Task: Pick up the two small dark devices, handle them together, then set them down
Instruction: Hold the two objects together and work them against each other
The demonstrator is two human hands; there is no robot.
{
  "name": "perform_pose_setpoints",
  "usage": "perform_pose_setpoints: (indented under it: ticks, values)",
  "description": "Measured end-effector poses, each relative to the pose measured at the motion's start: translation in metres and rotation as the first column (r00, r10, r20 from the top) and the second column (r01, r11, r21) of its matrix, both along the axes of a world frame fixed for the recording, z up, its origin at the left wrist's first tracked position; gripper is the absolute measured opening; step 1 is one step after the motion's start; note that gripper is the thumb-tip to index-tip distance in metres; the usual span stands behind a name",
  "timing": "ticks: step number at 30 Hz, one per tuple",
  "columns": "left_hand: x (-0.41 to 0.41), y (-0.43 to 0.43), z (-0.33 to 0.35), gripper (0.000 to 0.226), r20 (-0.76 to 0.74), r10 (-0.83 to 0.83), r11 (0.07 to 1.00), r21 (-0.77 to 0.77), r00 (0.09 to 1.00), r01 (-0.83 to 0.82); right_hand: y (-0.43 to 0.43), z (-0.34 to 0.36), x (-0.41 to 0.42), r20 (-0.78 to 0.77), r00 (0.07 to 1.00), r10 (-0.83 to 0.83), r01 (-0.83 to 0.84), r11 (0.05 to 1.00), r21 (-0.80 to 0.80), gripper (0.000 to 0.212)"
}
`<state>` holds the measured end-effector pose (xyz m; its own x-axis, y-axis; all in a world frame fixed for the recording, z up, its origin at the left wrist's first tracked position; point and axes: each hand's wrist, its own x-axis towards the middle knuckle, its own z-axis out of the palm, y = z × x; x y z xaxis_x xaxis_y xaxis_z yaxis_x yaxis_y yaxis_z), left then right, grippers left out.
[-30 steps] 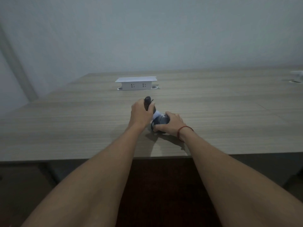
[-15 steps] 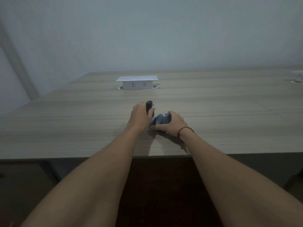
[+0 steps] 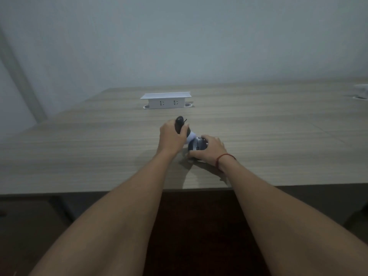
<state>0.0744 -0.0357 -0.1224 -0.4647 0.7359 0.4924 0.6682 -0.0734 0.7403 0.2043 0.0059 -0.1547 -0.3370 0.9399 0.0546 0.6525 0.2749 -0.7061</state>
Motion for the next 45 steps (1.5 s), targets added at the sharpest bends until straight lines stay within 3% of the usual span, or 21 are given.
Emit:
perform_pose_setpoints:
  ticks: [2, 8, 15, 18, 21, 24, 29, 32, 35, 41, 45]
  values:
    - [0.004, 0.0, 0.001, 0.031, 0.027, -0.003, 0.999, 0.047, 1.0, 0.002, -0.001, 0.0, 0.0, -0.002, 1.0, 0.004, -0.004, 1.0, -0.01, 0.086]
    - [-0.005, 0.003, -0.011, 0.03, -0.15, 0.041, 0.985, -0.16, 0.988, -0.065, -0.007, 0.0, 0.002, -0.129, 0.991, -0.028, 0.023, 0.999, -0.039, 0.087]
    - [-0.001, -0.001, 0.002, 0.026, -0.028, 0.041, 0.998, 0.057, 0.999, -0.039, -0.009, -0.003, -0.004, -0.082, 0.996, -0.047, 0.051, 0.998, 0.045, 0.079]
    - [0.001, 0.004, 0.0, 0.029, -0.051, -0.019, 1.0, -0.021, 0.999, 0.018, -0.011, -0.004, -0.006, -0.08, 0.993, -0.085, 0.091, 0.993, 0.074, 0.071]
    - [-0.008, 0.005, -0.01, 0.031, -0.11, 0.02, 0.983, -0.182, 0.994, -0.04, -0.013, -0.006, -0.003, -0.124, 0.986, -0.108, 0.117, 0.991, 0.062, 0.064]
    - [-0.018, 0.002, -0.012, 0.031, -0.154, 0.042, 0.984, -0.166, 0.987, -0.068, -0.014, -0.007, -0.003, -0.126, 0.987, -0.097, 0.106, 0.992, 0.072, 0.055]
    - [-0.011, -0.002, 0.008, 0.024, -0.008, 0.031, 1.0, 0.006, 0.999, -0.031, -0.013, -0.007, -0.004, -0.084, 0.993, -0.084, 0.095, 0.986, 0.136, 0.049]
    - [-0.006, -0.001, 0.004, 0.027, -0.051, 0.016, 0.995, -0.097, 0.999, -0.021, -0.011, -0.007, -0.005, -0.087, 0.992, -0.086, 0.097, 0.986, 0.133, 0.047]
    - [-0.013, 0.002, -0.013, 0.034, -0.004, 0.096, 0.975, -0.202, 0.995, -0.095, -0.013, -0.008, -0.004, -0.108, 0.991, -0.085, 0.098, 0.987, 0.124, 0.053]
    - [-0.006, 0.001, 0.0, 0.031, 0.058, 0.083, 0.995, -0.061, 0.995, -0.08, -0.014, -0.006, -0.002, -0.088, 0.995, -0.053, 0.063, 0.991, 0.116, 0.054]
    - [-0.012, 0.002, -0.006, 0.037, 0.055, 0.144, 0.974, -0.184, 0.988, -0.132, -0.014, -0.006, -0.002, -0.081, 0.996, -0.04, 0.049, 0.991, 0.124, 0.055]
